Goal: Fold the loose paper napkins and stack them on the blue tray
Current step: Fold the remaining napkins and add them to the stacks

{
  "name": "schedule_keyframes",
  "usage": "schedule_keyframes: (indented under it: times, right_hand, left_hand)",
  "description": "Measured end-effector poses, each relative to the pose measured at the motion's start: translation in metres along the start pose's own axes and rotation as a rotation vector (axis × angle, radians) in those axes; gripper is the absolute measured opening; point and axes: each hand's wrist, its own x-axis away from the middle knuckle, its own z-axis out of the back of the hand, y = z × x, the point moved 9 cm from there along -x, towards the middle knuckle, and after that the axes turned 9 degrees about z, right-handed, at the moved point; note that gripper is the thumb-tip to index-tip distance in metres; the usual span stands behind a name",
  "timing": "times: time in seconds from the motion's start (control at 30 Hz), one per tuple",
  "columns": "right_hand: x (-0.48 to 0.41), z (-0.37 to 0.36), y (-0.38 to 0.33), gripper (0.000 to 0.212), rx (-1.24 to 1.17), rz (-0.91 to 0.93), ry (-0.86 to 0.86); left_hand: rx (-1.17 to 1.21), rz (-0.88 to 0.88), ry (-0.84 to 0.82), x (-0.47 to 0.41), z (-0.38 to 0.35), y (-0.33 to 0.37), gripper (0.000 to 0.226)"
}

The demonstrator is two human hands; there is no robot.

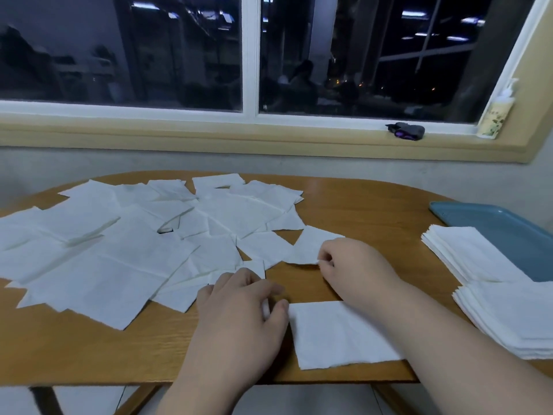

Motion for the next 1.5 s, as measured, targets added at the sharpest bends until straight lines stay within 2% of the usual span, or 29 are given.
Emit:
schedule_keyframes:
  times: [0.07,0.17,0.23,0.3,0.43,0.57,0.63,0.77,0.83,0.93,1.03,1.13,1.23,1.33,1.5]
  right_hand:
    - [0.02,0.018,0.001,0.016,-0.109,-0.021,0.064]
    - [0.057,0.048,-0.005,0.011,-0.366,-0.039,0.164]
    - [0.082,0.067,-0.01,0.015,-0.55,-0.033,0.26]
    - [0.1,0.079,-0.01,0.02,-0.752,-0.038,0.363]
    - [0.116,0.066,0.005,0.021,-1.181,-0.151,0.488]
    - [0.124,0.047,0.019,0.018,-1.373,-0.253,0.464]
    - [0.123,0.046,0.018,0.014,-1.332,-0.215,0.38]
    - [0.119,0.033,0.017,0.046,-1.097,-0.159,0.166]
    - [0.118,0.029,0.02,0.051,-1.051,-0.149,0.179]
    - [0.121,0.028,0.031,0.037,-1.015,-0.185,0.28]
    - [0.124,0.026,0.041,0.032,-1.008,-0.236,0.345]
    - [0.123,0.025,0.04,0.032,-0.995,-0.211,0.342]
    - [0.122,0.026,0.033,0.036,-0.976,-0.159,0.3]
    - [0.123,0.024,0.03,0.034,-0.949,-0.142,0.248]
    - [0.123,0.029,0.028,0.039,-0.931,-0.08,0.279]
  left_hand:
    - [0.005,-0.005,0.016,0.0,0.001,0.001,0.032]
    - [0.07,0.002,0.037,0.001,0.004,0.002,0.053]
    - [0.146,-0.015,0.027,0.003,0.007,0.005,0.069]
    - [0.272,-0.042,-0.015,0.006,0.009,0.012,0.075]
    - [0.501,0.01,-0.135,0.013,0.003,0.021,0.064]
    - [0.589,0.023,-0.144,0.016,0.004,0.025,0.053]
    - [0.554,0.017,-0.184,0.017,0.0,0.028,0.052]
    - [0.509,0.034,-0.258,0.018,-0.008,0.032,0.051]
    - [0.522,0.068,-0.241,0.016,-0.01,0.031,0.046]
    - [0.56,0.092,-0.231,0.012,-0.015,0.026,0.044]
    - [0.61,0.062,-0.311,0.014,-0.022,0.026,0.043]
    - [0.591,0.035,-0.3,0.015,-0.023,0.029,0.03]
    - [0.583,0.071,-0.235,0.014,-0.022,0.024,0.029]
    - [0.647,0.121,-0.272,0.016,-0.026,0.021,0.018]
    - [0.637,0.194,-0.223,0.015,-0.024,0.012,0.014]
